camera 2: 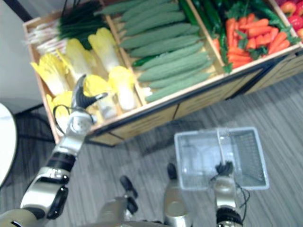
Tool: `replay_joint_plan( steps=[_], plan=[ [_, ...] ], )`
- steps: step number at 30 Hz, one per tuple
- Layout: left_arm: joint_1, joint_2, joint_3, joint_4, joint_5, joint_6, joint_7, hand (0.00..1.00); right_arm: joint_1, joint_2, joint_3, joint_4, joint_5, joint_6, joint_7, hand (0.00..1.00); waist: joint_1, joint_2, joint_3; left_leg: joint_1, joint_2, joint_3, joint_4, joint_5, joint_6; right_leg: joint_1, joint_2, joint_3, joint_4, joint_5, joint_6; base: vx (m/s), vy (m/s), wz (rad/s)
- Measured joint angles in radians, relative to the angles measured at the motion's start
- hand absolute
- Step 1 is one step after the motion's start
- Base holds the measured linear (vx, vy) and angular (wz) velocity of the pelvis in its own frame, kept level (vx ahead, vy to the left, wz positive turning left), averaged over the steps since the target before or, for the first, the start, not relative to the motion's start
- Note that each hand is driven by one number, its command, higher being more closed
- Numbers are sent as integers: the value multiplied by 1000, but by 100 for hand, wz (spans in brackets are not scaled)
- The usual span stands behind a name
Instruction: Pick vegetable in the basket
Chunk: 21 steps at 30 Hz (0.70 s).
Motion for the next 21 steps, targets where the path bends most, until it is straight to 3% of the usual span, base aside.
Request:
replay_joint_plan(
  steps=[7,8,12,21],
  plan=[
    [-88,8,0,138,31,26,2,0,-65,-11,-37,-44,27,-4,-38,100,0,2,59,-48,-10,6,0,7,9,-59,-8,9,18,2,4,22,4,-1],
    [-99,11,1,152,31,27,2,100,-71,-12,-37,-48,27,-4,-40,100,0,1,64,-54,-11,8,0,7,9,-68,-9,12,19,4,6,16,-2,-11],
    [-143,20,1,176,41,18,45,100,-89,-18,-36,-91,50,-3,-48,100,8,3,90,-79,-15,45,0,8,9,-118,-10,46,36,9,10,24,-6,-19],
    [-253,58,-2,209,109,18,61,100,-77,-15,-26,-229,66,-5,-75,100,34,-4,95,-134,-13,87,0,12,15,-185,-14,80,18,39,18,18,-5,-10]
  ],
)
